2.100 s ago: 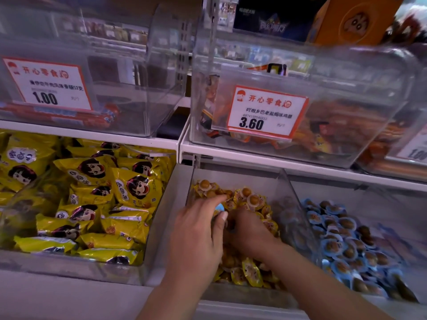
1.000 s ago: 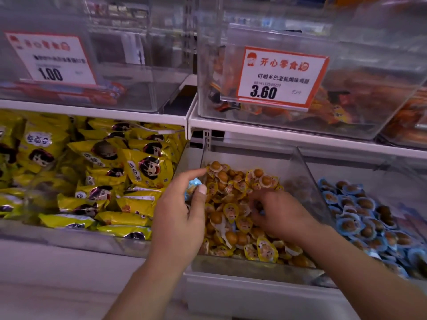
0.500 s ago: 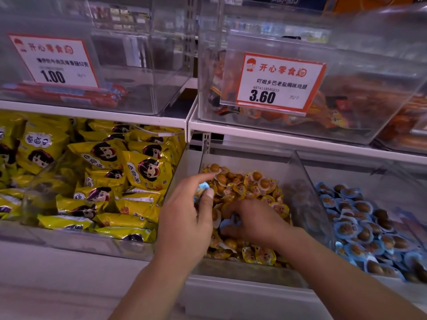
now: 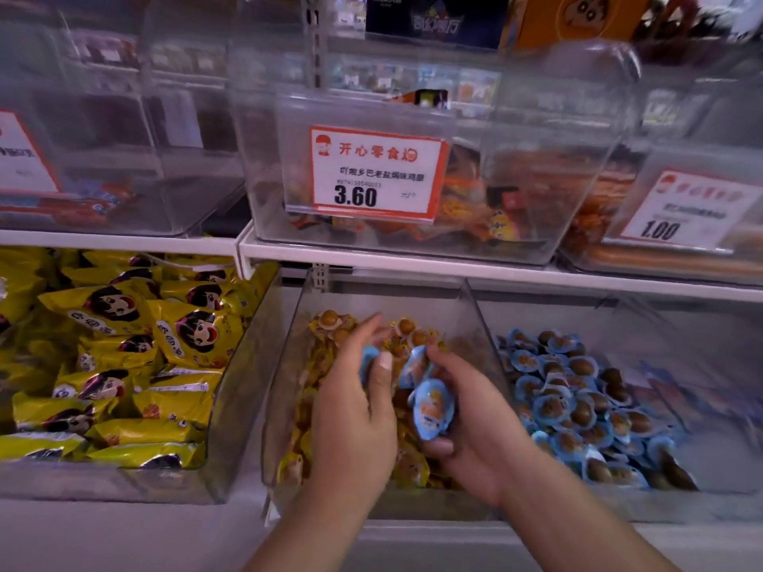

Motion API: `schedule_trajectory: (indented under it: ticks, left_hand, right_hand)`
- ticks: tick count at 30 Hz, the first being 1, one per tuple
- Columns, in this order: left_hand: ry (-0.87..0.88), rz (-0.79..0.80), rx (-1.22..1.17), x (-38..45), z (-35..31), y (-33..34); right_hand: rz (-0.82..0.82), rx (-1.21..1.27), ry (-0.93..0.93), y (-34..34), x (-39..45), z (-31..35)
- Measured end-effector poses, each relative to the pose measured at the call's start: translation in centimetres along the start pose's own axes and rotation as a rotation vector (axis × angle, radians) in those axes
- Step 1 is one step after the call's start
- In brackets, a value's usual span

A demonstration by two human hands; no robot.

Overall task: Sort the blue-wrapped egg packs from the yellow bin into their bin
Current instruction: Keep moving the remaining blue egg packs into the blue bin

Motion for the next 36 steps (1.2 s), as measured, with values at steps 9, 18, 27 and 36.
schedule_trajectory:
  ticks: [9,18,27,36]
  left_hand:
    - [0.131,0.113,-0.025,-0.6,-3.2,6.4]
    - [0.179,-0.074,-0.377,1.4,-4.4,5.8]
    - [-0.004,0.503,0.323,1.9,4.1,10.6]
    - [0.119,0.599,0.673,4.0,4.8,12.1]
  right_hand:
    - [-0.015,-0.068,-0.146,-1.8,0.4,2.0]
    - [0.026,0.018,-0.374,-2.9,-1.2,6.9]
    - [-0.619,-0.809,-0.502,-20.1,-1.3,17.5]
    - [-0.457,-0.81,-0.588,-15.2,-1.6,12.8]
Point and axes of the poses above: each hand's wrist, its own x-axis towards the middle knuckle, its own y-axis out of the palm, z = x × y, the point moved 9 cm from there along x, towards the middle knuckle, and after that the axes turned 4 degrees about z, right-handed, at the moved point
